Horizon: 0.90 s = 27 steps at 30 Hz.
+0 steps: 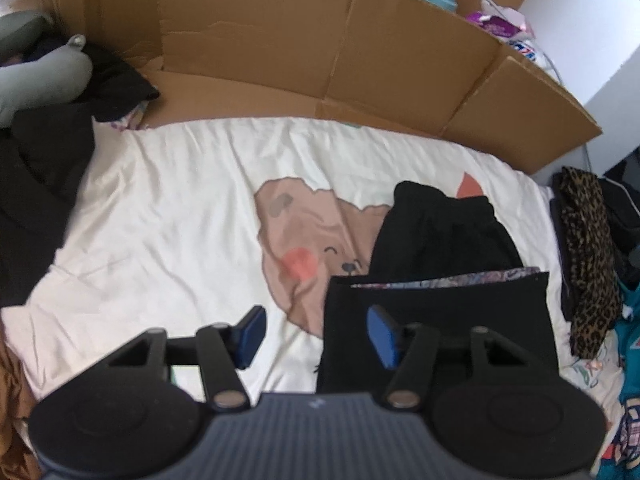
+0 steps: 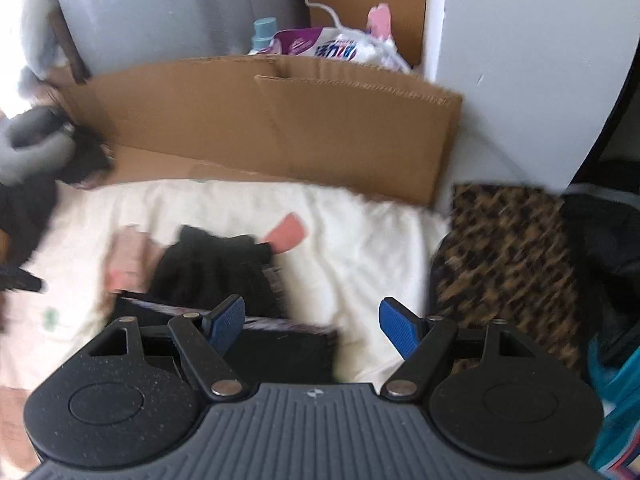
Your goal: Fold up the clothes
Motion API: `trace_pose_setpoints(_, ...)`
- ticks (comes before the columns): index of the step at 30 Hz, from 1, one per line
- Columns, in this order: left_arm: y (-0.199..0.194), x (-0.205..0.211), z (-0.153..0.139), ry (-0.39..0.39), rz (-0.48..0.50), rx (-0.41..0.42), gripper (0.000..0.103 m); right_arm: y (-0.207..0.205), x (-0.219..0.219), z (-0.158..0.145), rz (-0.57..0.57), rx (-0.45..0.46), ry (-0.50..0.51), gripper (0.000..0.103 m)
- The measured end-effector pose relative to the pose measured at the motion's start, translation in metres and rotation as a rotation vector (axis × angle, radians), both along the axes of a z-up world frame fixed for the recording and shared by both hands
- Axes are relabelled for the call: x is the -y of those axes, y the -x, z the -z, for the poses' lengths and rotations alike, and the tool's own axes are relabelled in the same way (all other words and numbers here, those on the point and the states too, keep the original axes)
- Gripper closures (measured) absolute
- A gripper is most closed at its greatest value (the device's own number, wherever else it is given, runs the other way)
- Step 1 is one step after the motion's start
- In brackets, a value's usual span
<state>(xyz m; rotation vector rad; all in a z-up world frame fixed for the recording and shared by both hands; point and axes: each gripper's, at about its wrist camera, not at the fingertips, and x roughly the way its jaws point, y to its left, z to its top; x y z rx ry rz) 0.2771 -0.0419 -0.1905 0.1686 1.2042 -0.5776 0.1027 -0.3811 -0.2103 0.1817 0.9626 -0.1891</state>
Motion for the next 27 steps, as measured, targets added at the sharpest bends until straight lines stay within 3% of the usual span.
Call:
trace_pose_setpoints(6,0.002,0.004,0.014,0.072,-0.010,0.031,0.044,0.001,0.011,0.025,-0.043,0.061,0.001,0.025)
trace_pose_setpoints(11,-0.003,0.001,0.047,0.069,-0.021,0.036,0.046,0.000,0.018,0.068,-0.059,0.046,-0.038,0.037)
trace_pose_setpoints(14,-0.002,0.001,0.069,0.027,0.000,0.051,0.055,-0.002,0.014,0.097,-0.076,0.024,-0.066,0.039)
trace_pose_setpoints(16,-0.002,-0.002,0.081,0.041,0.000,0.034,0.062,-0.003,0.011,0.112,-0.093,0.015,-0.072,0.045)
trace_pose_setpoints(27,-0.003,0.005,0.108,0.127,0.058,0.027,0.064,-0.009,0.010,0.148,-0.097,0.018,-0.092,0.055)
